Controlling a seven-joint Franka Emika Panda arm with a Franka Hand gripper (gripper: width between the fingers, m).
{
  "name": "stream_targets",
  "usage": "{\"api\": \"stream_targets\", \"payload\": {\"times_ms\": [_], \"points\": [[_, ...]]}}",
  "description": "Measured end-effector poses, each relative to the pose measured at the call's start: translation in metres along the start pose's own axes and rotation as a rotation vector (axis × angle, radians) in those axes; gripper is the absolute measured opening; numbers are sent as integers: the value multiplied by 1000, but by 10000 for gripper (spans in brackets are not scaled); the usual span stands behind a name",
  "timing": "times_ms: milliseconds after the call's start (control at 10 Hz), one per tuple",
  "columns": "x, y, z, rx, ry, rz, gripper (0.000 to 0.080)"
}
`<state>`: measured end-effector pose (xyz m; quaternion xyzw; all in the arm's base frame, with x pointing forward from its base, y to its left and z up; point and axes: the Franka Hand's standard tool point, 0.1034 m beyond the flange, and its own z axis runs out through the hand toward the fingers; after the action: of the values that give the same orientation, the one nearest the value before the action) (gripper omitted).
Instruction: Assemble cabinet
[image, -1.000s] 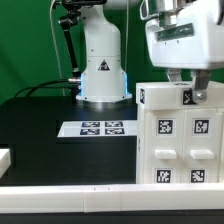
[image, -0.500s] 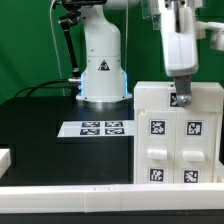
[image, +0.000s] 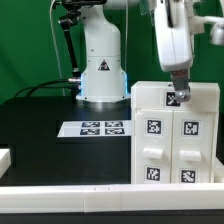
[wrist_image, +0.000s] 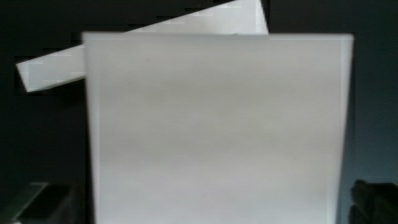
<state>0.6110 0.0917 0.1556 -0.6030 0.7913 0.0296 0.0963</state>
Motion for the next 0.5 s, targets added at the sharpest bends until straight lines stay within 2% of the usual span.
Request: {"api": "stream_targets", "payload": {"times_ms": [100,500], "points": [[-4,2,-7,6,-11,-1,788],[-33,0,-27,27,-46,-22,796]]}}
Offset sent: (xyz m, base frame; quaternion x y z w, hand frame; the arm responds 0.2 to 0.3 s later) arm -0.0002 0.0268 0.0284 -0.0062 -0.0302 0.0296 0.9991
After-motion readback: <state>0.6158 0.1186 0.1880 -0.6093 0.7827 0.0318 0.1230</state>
